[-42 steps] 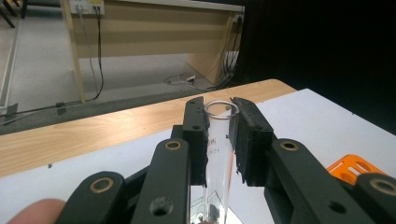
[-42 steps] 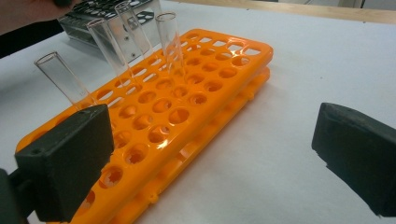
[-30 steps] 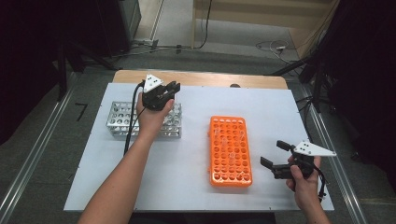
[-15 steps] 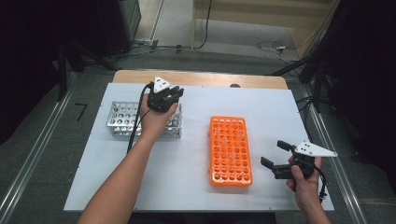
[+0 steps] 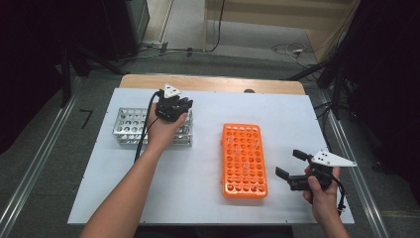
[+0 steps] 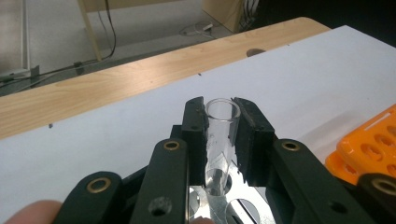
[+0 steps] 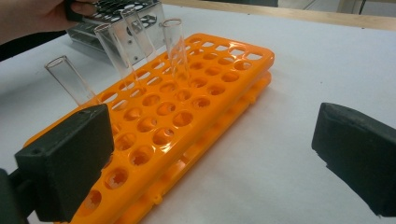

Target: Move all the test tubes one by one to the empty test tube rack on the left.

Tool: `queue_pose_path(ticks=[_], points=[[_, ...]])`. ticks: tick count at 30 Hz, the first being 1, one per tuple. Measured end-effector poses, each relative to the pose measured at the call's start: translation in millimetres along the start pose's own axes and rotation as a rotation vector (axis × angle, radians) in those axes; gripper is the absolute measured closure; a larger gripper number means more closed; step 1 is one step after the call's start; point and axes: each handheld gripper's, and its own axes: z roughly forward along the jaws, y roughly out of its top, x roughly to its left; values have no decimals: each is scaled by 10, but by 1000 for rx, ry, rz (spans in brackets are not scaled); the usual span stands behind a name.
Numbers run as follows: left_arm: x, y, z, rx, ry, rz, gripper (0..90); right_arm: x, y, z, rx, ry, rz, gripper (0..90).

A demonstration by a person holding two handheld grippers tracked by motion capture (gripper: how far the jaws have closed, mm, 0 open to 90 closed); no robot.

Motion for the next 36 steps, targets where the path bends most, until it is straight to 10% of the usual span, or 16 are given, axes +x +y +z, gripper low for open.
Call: queue_pose_path(ticks=[11, 20, 36], points=[[-13, -3, -3, 80, 3, -39, 683, 58, 18, 36, -6, 39, 0, 0], [-42, -53, -143, 17, -31, -82, 239, 139, 63, 72, -7, 80, -16, 0], [-249, -187, -634, -54, -161, -51, 0, 275, 142, 141, 2, 120, -40, 0]])
